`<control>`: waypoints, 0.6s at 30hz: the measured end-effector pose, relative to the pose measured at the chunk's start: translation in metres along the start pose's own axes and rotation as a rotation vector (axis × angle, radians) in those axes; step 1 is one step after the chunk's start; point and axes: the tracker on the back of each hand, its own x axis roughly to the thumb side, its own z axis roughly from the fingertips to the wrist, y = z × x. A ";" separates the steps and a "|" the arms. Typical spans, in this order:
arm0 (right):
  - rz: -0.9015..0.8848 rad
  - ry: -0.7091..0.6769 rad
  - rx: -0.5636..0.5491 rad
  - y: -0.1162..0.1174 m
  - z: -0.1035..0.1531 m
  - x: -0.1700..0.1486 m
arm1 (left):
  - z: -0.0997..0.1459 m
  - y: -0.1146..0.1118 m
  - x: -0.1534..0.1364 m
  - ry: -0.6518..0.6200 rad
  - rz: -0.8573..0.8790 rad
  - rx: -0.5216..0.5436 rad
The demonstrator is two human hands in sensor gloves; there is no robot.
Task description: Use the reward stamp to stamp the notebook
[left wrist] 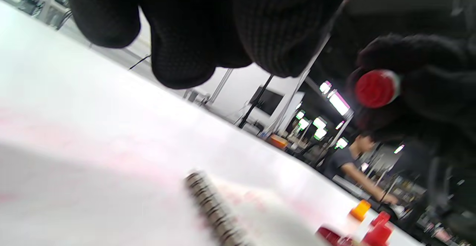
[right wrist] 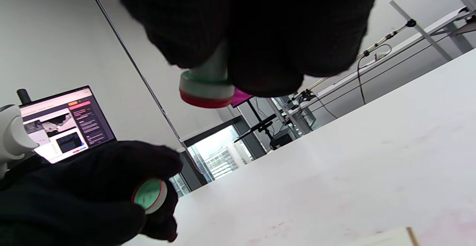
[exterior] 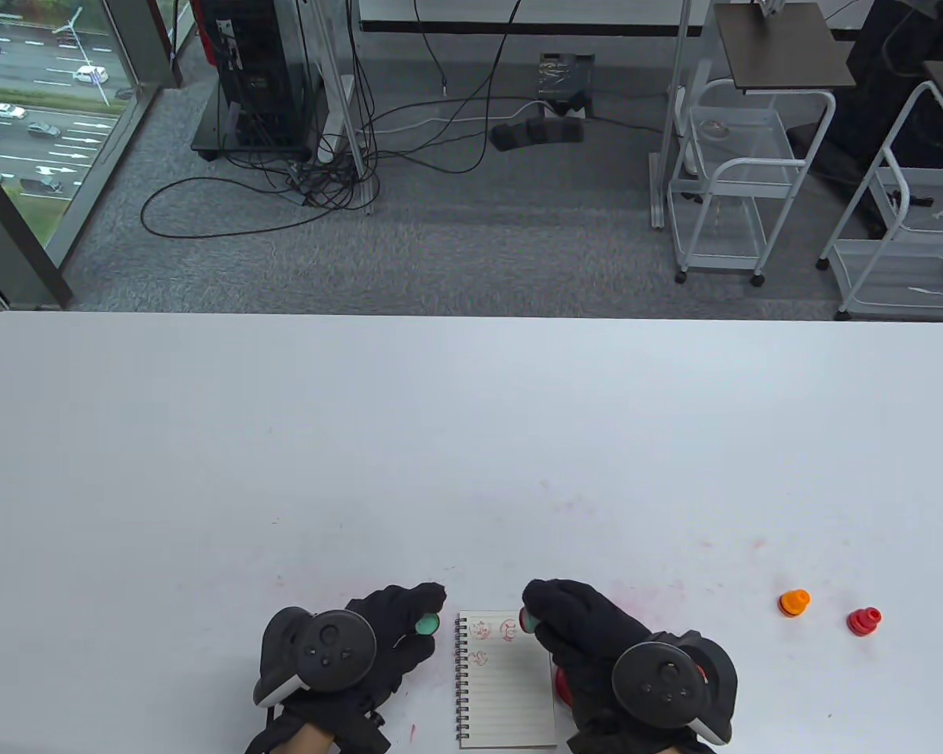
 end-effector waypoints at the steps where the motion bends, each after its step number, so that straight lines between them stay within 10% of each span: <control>1: -0.018 -0.006 -0.009 0.001 0.000 0.002 | 0.000 0.001 0.002 -0.009 0.014 0.016; 18: -0.071 -0.163 0.050 0.027 0.002 0.037 | -0.001 -0.006 0.028 -0.133 -0.023 -0.027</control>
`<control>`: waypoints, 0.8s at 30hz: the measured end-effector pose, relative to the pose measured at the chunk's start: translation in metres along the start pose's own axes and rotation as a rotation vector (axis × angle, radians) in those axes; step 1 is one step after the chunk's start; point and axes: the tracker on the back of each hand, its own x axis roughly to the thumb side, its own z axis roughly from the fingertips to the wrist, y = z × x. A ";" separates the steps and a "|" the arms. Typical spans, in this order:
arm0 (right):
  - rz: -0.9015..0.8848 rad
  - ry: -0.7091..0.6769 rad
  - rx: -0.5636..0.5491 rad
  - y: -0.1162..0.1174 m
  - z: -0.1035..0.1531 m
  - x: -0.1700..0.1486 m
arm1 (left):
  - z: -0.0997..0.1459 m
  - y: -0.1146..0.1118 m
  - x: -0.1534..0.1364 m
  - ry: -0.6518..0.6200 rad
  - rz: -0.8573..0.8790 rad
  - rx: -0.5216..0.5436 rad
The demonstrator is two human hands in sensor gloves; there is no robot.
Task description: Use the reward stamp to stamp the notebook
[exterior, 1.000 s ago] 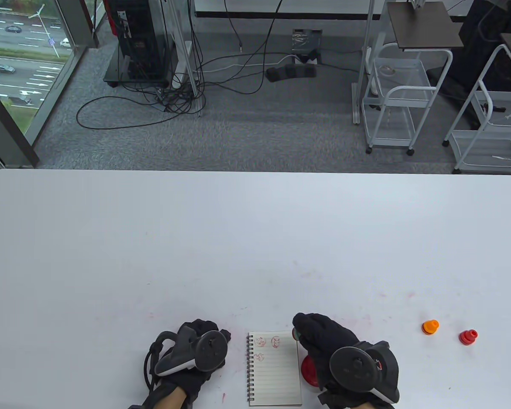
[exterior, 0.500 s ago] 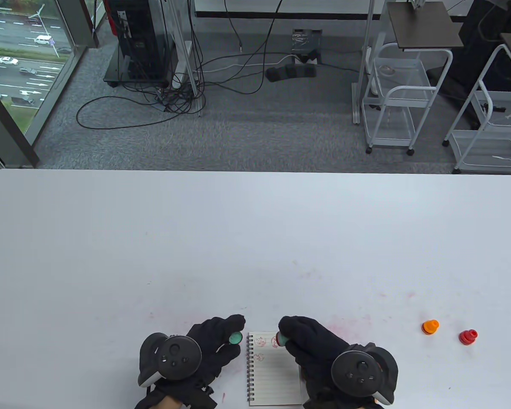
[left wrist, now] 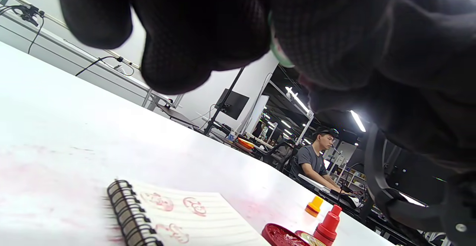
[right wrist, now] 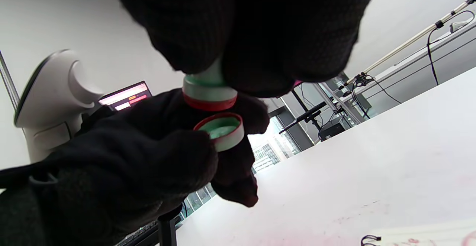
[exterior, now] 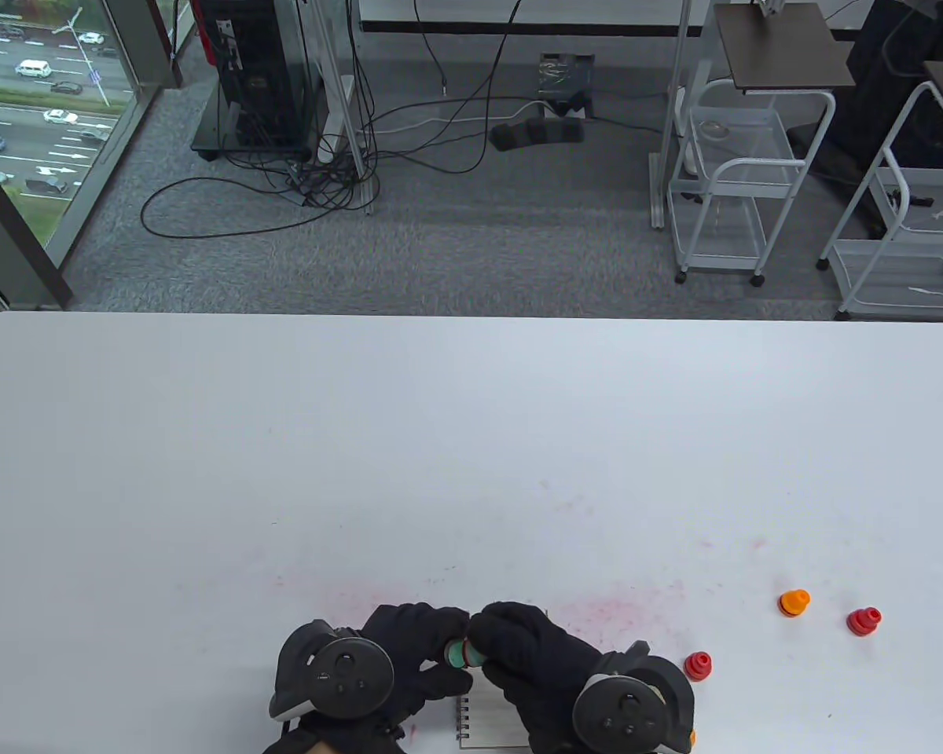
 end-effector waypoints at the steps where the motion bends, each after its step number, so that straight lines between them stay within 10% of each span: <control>1: 0.007 -0.007 0.010 0.001 0.000 0.001 | 0.000 0.000 0.001 -0.005 0.002 -0.003; 24: 0.091 -0.029 0.055 0.010 0.000 0.006 | 0.001 -0.003 0.005 -0.031 -0.056 -0.020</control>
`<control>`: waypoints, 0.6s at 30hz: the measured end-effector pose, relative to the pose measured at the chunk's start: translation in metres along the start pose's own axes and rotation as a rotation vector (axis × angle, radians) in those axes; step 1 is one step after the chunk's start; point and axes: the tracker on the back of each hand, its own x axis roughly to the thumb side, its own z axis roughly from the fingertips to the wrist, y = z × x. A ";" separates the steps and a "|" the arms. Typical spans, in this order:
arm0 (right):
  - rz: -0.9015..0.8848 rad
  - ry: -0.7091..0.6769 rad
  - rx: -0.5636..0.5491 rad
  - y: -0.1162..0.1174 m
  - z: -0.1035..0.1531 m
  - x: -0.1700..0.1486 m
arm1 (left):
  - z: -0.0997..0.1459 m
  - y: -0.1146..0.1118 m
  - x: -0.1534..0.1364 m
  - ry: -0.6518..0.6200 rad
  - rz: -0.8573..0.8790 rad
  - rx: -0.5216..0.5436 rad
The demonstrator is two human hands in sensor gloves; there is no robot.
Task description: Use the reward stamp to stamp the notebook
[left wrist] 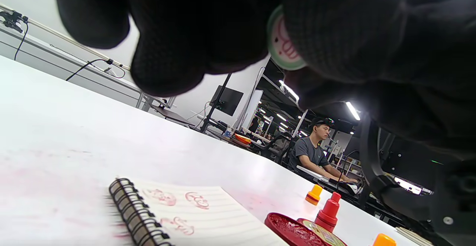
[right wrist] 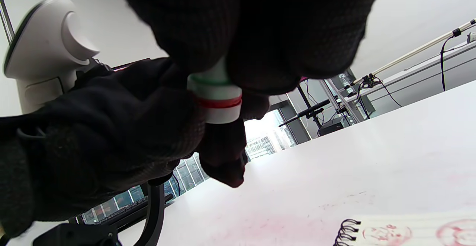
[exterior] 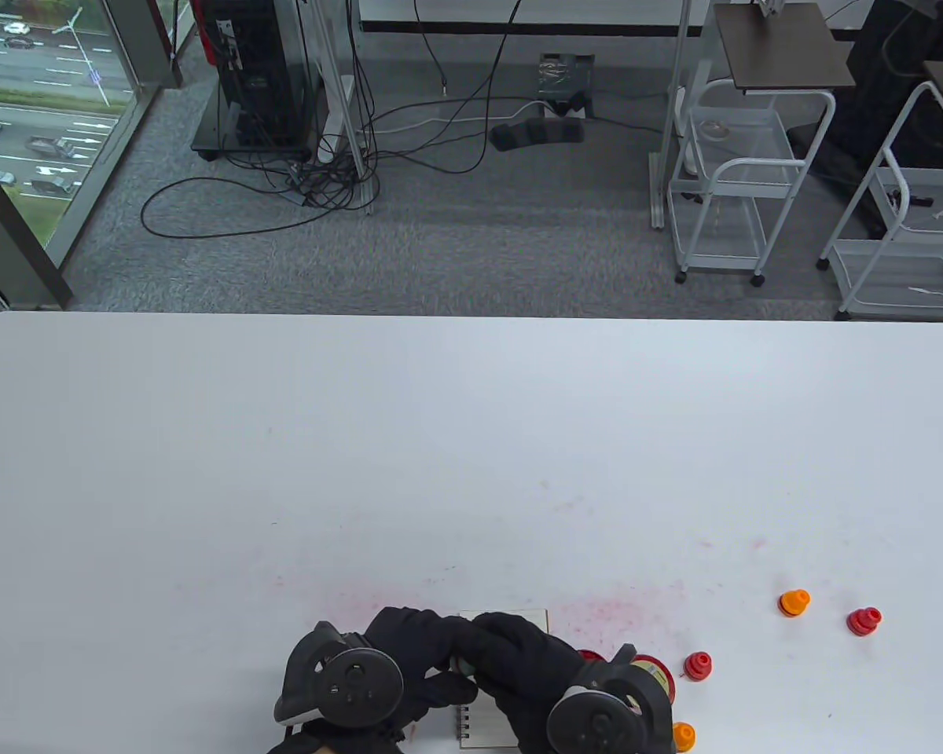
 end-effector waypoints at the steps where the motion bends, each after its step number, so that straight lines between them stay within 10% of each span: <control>1: -0.004 0.004 0.004 0.001 0.000 0.000 | 0.000 0.000 0.000 0.001 -0.001 -0.005; 11: 0.033 0.039 -0.105 -0.016 0.003 -0.007 | 0.001 0.005 -0.017 0.096 -0.118 -0.119; 18: 0.185 0.040 -0.174 -0.069 0.005 -0.009 | 0.009 0.017 -0.033 0.175 -0.162 -0.105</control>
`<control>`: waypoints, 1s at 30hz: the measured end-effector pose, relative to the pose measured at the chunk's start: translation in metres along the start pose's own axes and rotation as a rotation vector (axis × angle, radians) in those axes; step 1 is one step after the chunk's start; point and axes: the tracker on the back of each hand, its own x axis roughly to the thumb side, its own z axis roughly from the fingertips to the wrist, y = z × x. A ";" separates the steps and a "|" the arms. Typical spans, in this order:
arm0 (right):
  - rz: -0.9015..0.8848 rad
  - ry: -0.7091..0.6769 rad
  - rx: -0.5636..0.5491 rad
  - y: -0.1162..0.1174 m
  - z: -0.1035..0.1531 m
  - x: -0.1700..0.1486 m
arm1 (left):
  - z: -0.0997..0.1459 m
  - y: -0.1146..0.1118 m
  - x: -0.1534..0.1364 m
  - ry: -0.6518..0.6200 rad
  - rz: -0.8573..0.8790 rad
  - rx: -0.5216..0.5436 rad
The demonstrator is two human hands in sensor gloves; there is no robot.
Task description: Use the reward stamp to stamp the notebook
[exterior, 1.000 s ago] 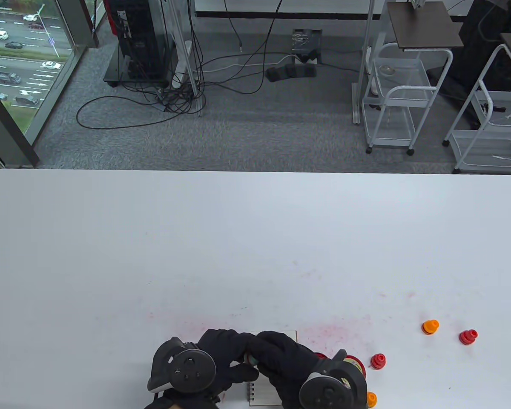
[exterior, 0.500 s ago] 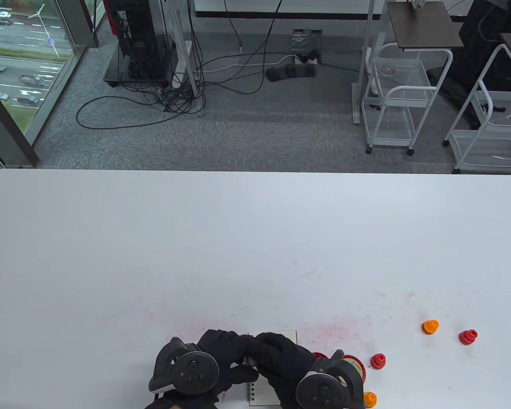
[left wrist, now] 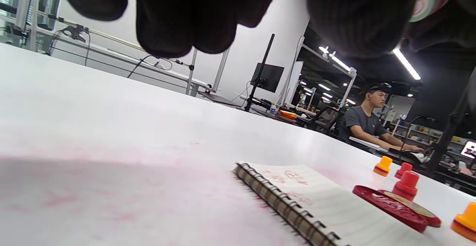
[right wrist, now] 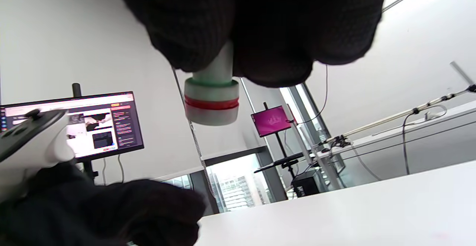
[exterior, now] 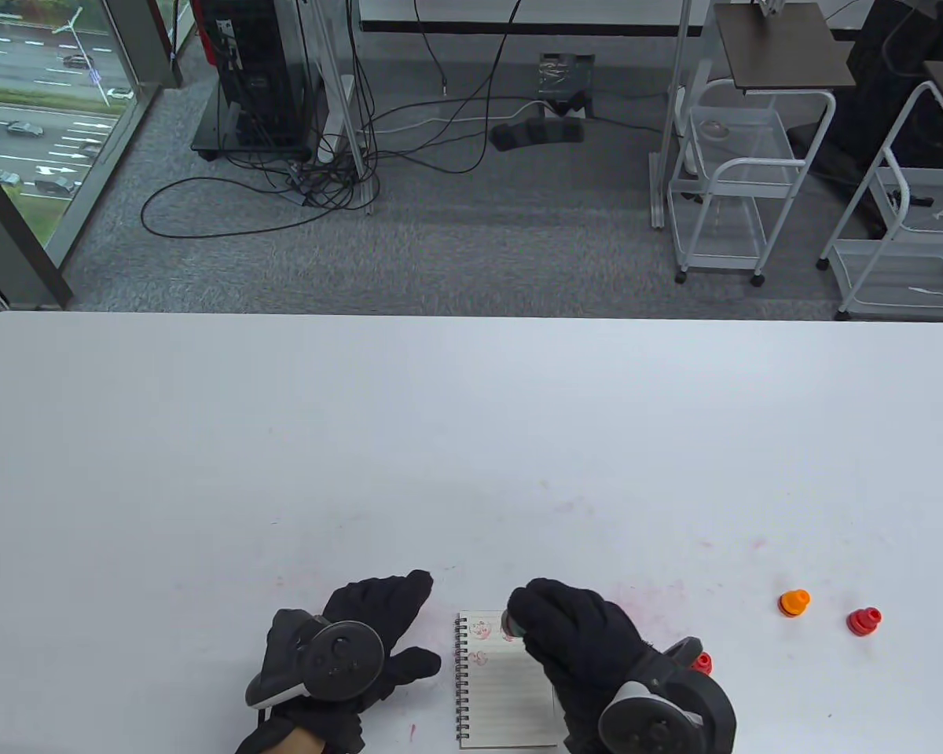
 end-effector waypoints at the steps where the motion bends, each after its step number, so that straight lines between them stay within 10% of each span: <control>1: 0.009 0.010 0.008 -0.006 -0.001 -0.005 | 0.001 0.001 -0.001 0.007 -0.001 0.006; 10: 0.208 0.275 0.019 -0.041 0.029 -0.088 | 0.002 0.006 -0.005 0.032 -0.001 0.012; 16: 0.320 0.488 0.304 -0.039 0.050 -0.120 | -0.002 0.001 -0.005 0.029 -0.006 -0.028; 30: 0.363 0.553 0.440 0.010 0.055 -0.167 | 0.000 0.000 -0.005 0.037 0.003 -0.042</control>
